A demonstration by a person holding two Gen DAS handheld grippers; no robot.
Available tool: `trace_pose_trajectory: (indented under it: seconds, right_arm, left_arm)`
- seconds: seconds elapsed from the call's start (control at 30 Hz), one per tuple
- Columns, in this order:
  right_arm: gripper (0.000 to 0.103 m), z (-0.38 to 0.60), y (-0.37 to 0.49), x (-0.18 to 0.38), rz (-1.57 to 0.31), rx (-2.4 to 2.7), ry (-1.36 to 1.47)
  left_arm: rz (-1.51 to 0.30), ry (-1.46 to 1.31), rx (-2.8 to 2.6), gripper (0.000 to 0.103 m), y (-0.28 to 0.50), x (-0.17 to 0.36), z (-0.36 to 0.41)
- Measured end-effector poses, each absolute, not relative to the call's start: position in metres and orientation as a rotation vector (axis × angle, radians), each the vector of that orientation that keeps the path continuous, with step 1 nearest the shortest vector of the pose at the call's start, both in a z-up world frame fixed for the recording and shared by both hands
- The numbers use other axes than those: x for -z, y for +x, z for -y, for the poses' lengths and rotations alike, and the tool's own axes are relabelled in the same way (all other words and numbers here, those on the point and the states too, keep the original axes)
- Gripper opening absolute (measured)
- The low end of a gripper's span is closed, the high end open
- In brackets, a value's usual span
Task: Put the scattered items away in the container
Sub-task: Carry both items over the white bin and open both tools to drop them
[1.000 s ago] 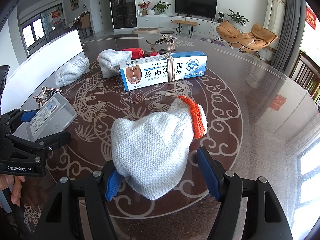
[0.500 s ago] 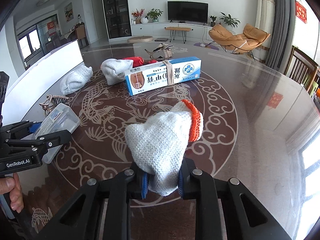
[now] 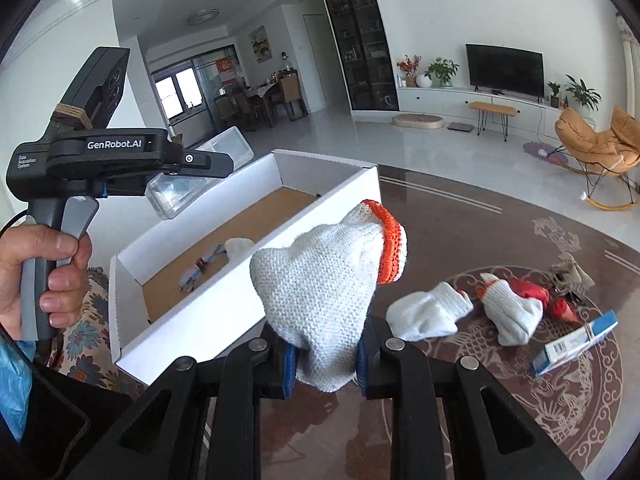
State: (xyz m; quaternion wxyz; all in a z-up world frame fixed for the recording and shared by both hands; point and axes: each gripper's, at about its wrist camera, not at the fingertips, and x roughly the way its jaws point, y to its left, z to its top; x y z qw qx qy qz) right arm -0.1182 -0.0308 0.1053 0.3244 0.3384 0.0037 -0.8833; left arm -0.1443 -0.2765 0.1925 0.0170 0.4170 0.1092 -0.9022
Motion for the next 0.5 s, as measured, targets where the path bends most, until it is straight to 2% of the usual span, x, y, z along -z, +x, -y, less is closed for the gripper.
trace_pose_trajectory:
  seconds: [0.1,0.2,0.33,0.5]
  right_arm:
    - [0.023,0.107,-0.148,-0.124,-0.054,2.236,0.875]
    - [0.023,0.179,-0.183,-0.121,-0.146,2.190,0.910]
    - [0.023,0.251,-0.240,-0.090,-0.261,2.188,1.019]
    - [0.023,0.293,-0.295,-0.049,-0.300,2.152,1.168]
  left_arm:
    - [-0.334,1.283,2.676,0.062,-0.148,-0.179,0.340]
    - [-0.416,1.327,2.582,0.062,-0.158,-0.139,0.383]
    - [-0.471,1.390,2.538,0.062,-0.188,-0.091,0.401]
    - [-0.433,1.427,2.546,0.062,-0.241,-0.065,0.397]
